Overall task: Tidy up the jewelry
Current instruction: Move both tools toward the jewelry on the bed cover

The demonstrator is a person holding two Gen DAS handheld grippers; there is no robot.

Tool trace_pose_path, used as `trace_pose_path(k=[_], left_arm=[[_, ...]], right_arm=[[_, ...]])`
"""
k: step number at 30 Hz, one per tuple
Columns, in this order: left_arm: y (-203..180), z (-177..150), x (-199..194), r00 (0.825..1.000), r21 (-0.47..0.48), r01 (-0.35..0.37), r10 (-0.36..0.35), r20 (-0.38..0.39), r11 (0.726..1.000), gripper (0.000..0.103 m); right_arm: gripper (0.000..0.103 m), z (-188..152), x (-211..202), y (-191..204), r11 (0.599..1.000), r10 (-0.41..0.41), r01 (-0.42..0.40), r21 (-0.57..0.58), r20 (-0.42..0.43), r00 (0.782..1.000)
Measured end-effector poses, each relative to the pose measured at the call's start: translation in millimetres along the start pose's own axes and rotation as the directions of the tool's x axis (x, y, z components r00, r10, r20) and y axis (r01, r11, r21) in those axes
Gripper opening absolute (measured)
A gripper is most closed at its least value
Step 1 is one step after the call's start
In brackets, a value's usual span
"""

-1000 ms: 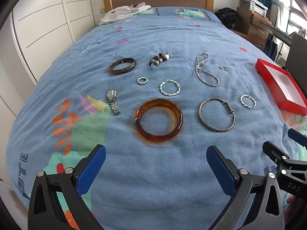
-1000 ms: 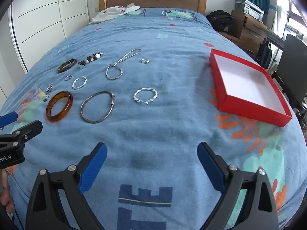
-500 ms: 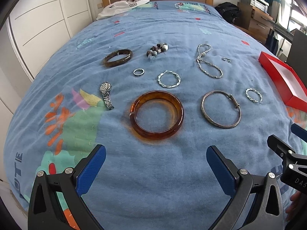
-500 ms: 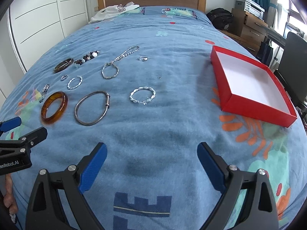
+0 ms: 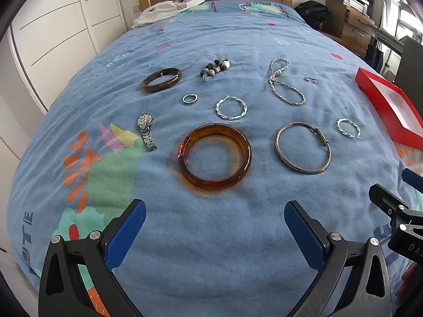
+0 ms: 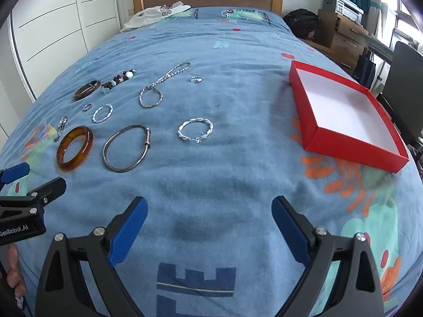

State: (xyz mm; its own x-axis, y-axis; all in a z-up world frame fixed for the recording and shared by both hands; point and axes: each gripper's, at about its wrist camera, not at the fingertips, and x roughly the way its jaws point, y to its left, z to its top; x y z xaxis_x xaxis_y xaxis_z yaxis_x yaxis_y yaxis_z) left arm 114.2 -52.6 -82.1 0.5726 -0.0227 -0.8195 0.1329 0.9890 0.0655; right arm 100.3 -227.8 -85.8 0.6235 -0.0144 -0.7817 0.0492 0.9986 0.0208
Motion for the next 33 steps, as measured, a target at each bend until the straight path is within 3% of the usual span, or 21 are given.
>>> trace_pose_path(k=[18, 33], left_arm=[[-2.7, -1.6, -15.4, 1.0, -0.01, 0.016, -0.016, -0.007, 1.0, 0.102], [-1.5, -3.3, -37.7, 0.999, -0.017, 0.035, -0.035, -0.013, 0.999, 0.102]], right_arm=[[0.096, -3.8, -9.5, 1.4, 1.0, -0.002, 0.002, -0.004, -0.036, 0.999], [0.096, -0.7, -39.2, 0.4, 1.0, -0.013, 0.013, 0.0, 0.002, 1.0]])
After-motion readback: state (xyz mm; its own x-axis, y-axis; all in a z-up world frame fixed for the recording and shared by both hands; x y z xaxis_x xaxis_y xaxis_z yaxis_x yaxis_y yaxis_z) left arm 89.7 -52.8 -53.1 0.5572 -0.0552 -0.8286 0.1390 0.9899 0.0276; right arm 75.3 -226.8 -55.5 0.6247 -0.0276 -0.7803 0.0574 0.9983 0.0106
